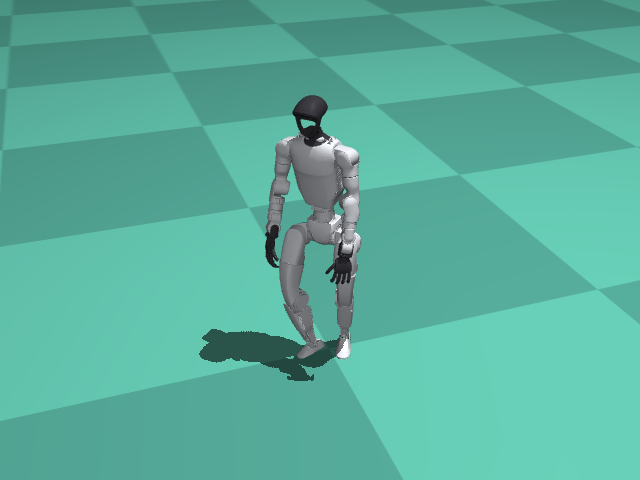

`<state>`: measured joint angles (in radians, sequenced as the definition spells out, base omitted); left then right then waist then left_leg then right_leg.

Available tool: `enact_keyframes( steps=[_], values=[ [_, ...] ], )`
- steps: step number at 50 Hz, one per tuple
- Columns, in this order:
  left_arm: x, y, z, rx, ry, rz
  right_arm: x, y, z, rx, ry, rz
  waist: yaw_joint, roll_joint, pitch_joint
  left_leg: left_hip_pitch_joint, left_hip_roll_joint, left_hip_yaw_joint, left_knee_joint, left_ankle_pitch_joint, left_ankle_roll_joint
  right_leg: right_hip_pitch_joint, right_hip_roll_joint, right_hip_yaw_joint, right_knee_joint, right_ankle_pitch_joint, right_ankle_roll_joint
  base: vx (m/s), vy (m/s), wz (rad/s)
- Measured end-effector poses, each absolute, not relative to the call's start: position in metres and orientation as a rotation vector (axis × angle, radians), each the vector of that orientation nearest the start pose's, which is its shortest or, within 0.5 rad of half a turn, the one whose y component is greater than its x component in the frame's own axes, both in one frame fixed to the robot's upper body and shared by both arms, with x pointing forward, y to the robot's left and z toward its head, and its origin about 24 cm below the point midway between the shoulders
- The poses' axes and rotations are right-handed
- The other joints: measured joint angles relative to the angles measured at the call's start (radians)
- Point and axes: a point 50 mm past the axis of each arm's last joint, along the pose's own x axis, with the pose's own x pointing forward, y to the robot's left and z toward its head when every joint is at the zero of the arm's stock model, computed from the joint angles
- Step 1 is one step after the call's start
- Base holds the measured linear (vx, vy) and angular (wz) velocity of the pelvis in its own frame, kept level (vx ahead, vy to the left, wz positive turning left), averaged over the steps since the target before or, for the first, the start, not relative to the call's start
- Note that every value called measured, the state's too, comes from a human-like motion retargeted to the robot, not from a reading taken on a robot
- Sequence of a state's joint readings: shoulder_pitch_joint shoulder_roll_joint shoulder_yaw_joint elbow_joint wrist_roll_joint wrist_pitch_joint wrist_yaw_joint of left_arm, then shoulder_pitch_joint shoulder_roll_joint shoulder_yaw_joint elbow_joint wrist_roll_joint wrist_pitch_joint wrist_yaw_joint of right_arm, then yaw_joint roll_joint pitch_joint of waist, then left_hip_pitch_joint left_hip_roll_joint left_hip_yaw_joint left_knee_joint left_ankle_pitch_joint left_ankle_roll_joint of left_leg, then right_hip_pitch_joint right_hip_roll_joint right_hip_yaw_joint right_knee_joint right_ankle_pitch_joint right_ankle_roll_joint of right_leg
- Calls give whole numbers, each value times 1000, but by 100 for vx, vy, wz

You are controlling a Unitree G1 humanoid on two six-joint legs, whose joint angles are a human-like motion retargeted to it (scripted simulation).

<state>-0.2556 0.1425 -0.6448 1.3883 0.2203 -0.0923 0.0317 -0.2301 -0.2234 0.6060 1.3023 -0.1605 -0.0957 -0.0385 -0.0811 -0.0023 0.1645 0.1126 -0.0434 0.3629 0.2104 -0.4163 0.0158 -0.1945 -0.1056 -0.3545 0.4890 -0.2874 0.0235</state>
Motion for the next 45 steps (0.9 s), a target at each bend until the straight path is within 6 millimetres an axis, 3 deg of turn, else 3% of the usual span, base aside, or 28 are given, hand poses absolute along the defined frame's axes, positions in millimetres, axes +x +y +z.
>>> enact_keyframes(
  steps=[31, 45],
  values=[
    [154, 159, -155, 795, 994, -567, 169, -196, -143, -790, 953, 393, -6, 3, -4, -70, 3, 8, 123, -59, 13, -68, -31, 19, 106, -37, 4, 0, 0, 0],
    [154, 150, -155, 762, 997, -592, 176, -208, -139, -781, 958, 356, -31, -19, -2, -86, -42, 7, 138, -64, 39, -187, -106, 66, 327, -24, 0, 0, 3, 0]
  ],
)
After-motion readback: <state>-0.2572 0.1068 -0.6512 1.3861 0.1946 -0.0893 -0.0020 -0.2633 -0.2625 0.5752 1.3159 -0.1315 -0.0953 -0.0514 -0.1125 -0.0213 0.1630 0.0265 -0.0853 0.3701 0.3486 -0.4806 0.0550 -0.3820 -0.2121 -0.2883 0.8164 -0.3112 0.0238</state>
